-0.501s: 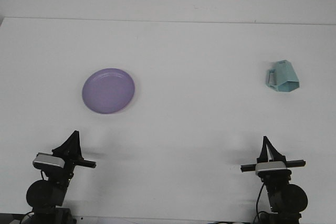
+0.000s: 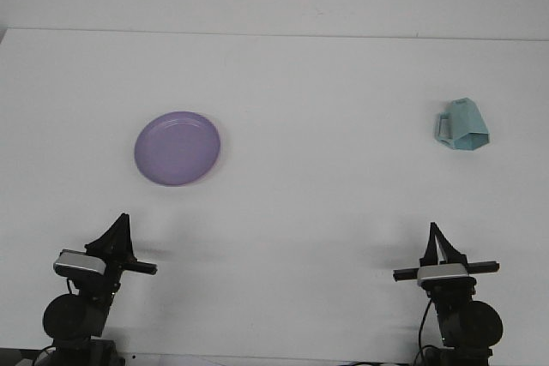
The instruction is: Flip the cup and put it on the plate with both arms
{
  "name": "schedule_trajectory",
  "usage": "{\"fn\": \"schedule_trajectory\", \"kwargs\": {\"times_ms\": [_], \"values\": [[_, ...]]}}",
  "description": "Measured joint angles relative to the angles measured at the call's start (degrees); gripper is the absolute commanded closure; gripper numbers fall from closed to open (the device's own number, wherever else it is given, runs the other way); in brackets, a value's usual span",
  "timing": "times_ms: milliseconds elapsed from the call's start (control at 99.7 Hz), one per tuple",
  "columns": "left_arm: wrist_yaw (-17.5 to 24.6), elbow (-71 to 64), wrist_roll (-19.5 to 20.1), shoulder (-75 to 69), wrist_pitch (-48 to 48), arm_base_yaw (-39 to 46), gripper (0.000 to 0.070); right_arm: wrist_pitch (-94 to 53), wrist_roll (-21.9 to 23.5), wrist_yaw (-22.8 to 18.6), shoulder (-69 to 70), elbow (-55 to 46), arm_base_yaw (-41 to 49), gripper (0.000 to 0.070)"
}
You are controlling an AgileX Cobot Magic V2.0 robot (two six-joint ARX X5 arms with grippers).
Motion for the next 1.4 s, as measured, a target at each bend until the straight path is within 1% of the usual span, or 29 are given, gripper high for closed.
{"fn": "schedule_trajectory", "kwargs": {"times_ms": [221, 371, 451, 522, 582, 652, 742, 792, 863, 953, 1033, 1133, 1214, 1314, 1404], "values": [[0.0, 0.0, 0.0, 0.0, 0.0, 0.0, 0.0685, 0.0, 0.1, 0.0, 0.0, 0.0, 0.0, 0.07], [0.0, 0.0, 0.0, 0.0, 0.0, 0.0, 0.0686, 0.0, 0.7, 0.0, 0.0, 0.0, 0.0, 0.07], [0.0, 0.0, 0.0, 0.0, 0.0, 0.0, 0.0688, 0.1, 1.8, -0.3, 0.0, 0.0, 0.0, 0.07], [0.0, 0.0, 0.0, 0.0, 0.0, 0.0, 0.0688, 0.7, 4.4, -0.8, 0.0, 0.0, 0.0, 0.07], [-0.4, 0.0, 0.0, 0.0, 0.0, 0.0, 0.0688, 1.2, 7.8, -1.1, 0.0, 0.0, 0.0, 0.07], [-1.6, 0.0, 0.0, 0.0, 0.0, 0.0, 0.0688, 1.5, 12.1, -1.2, 0.0, 0.0, 0.0, 0.07], [-4.4, 0.0, 0.0, 0.0, 0.0, 0.0, 0.0688, 2.1, 17.8, -1.2, 0.0, 0.0, 0.0, 0.07], [-5.1, 0.0, 0.0, 0.0, 0.0, 0.0, 0.0688, 2.8, 20.5, -1.1, 0.0, 0.0, 0.0, 0.07], [-5.4, 0.0, -0.5, 0.0, 0.0, 0.0, 0.0688, 3.5, 22.9, 0.0, 0.0, 0.0, 0.0, 0.07], [-5.4, 0.0, -1.1, 0.0, 0.0, 0.0, 0.0688, 3.6, 24.5, 2.5, 0.0, 0.1, 0.0, 0.07], [-5.4, 0.0, -1.6, 0.0, 0.0, 0.0, 0.0688, 3.1, 25.1, 6.0, 0.4, 1.6, 0.0, 0.07], [-5.4, 0.0, -3.0, 0.0, 0.0, 0.0, 0.0689, 3.3, 25.1, 10.3, 2.7, 6.4, 0.0, 0.07], [-5.4, 0.0, -3.6, 0.0, 0.0, 0.0, 0.0689, 3.9, 24.3, 11.8, 6.3, 10.7, 0.0, 0.07], [-5.4, 0.0, -4.2, 0.0, 0.0, 0.0, 0.0689, 4.0, 21.0, 12.1, 13.0, 15.9, 0.0, 0.07], [-5.4, 0.0, -4.4, 0.0, 0.0, 0.0, 0.0689, 4.1, 16.3, 13.2, 20.1, 20.6, -0.2, 0.07]]}}
